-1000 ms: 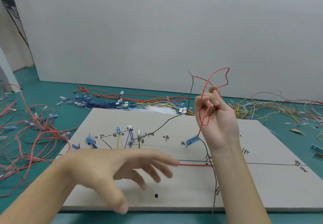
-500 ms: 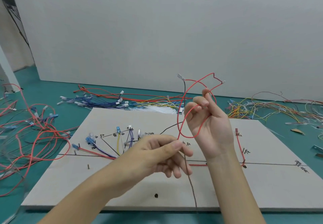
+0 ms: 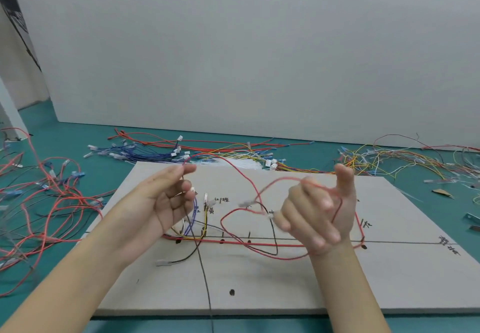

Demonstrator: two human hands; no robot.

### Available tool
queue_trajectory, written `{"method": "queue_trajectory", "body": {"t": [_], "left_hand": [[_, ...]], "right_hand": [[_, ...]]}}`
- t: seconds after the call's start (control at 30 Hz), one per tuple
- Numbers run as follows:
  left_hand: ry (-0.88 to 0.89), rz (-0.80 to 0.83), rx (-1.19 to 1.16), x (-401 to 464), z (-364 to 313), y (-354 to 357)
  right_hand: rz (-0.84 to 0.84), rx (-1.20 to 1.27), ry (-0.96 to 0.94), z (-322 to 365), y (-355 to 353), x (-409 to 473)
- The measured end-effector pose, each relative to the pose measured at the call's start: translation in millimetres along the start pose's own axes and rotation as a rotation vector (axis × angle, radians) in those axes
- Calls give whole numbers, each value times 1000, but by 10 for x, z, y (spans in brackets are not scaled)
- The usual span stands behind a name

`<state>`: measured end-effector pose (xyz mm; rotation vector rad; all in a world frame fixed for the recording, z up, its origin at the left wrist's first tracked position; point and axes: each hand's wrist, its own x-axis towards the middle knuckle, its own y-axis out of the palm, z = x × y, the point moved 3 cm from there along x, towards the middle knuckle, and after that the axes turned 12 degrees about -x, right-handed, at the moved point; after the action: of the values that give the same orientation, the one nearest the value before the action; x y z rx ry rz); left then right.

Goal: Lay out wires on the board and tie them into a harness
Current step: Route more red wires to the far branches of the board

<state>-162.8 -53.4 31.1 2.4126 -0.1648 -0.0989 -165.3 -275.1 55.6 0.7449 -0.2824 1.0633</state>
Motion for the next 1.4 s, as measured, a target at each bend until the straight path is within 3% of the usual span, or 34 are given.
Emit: {"method": "queue_trajectory", "body": {"t": [0.17,0.3,0.47,0.53,0.67,0.93,1.13,1.27,1.4], "left_hand": [[12,215,3,16,-47,28],[-1,337,81,-63,-103,76],[6,368,84,-120,-172,68],[0,360,77,-121,-167,70],[-3,329,100,-112,-121,83],[71,250,26,-39,-135,54],[114,148,-80,13,-106,-5],[116,119,-91,22,-107,-46],[104,116,-85,14,-109,-46]], "right_hand": [[150,-396,279,-32,51,-107],[215,-745,653,101,88,-196],[-23,-1215,1097,249,265,-265],[-180,-1383,1037,261,301,-201],[-484,-1372,506,231,305,3],[-106,-1080,727,-156,346,34],[32,-807,541,-281,318,-11],[109,-547,527,-273,341,-1],[22,-589,425,-146,332,-39]]}}
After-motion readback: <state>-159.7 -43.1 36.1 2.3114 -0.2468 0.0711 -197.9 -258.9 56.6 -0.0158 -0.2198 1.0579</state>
